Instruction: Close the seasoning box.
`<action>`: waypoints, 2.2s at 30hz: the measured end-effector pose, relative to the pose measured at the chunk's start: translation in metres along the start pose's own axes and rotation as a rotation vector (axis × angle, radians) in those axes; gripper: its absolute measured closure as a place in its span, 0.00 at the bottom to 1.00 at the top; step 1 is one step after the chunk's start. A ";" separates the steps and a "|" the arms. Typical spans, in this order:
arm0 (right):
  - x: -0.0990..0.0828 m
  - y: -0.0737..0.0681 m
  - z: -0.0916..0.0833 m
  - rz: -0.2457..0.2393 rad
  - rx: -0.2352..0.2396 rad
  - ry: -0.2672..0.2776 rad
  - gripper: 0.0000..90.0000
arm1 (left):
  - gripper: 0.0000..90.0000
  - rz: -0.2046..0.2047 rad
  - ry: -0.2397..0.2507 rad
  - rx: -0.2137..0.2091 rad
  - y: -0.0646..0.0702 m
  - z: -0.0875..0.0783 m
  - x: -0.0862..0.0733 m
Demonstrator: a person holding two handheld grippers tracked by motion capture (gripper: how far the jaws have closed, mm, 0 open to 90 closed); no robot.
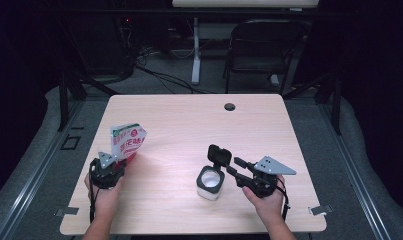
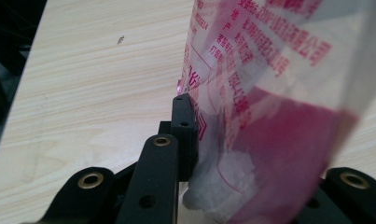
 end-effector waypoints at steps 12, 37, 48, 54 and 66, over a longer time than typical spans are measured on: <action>-0.008 0.013 0.007 0.014 -0.047 -0.048 0.59 | 0.81 0.094 -0.013 -0.025 0.015 0.003 -0.003; -0.011 0.019 0.027 0.021 -0.029 -0.073 0.53 | 0.41 0.199 0.034 -0.183 0.046 -0.003 -0.008; -0.011 0.017 0.034 -0.005 -0.015 -0.085 0.57 | 0.43 0.340 0.007 -0.218 0.077 -0.020 -0.004; -0.010 0.016 0.033 -0.014 -0.003 -0.078 0.67 | 0.44 0.320 0.011 -0.268 0.083 -0.025 0.001; -0.010 0.008 0.034 -0.113 0.000 -0.125 0.88 | 0.45 0.316 0.010 -0.306 0.092 -0.027 -0.003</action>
Point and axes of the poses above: each handheld gripper's, and its own axes: z roughly forward along the jaws, x roughly out of its top, y roughly to its right, the point moved 6 cm from there along z, roughly forward along the jaws, and after that the axes turned 1 degree about z, right-handed, at the moved point
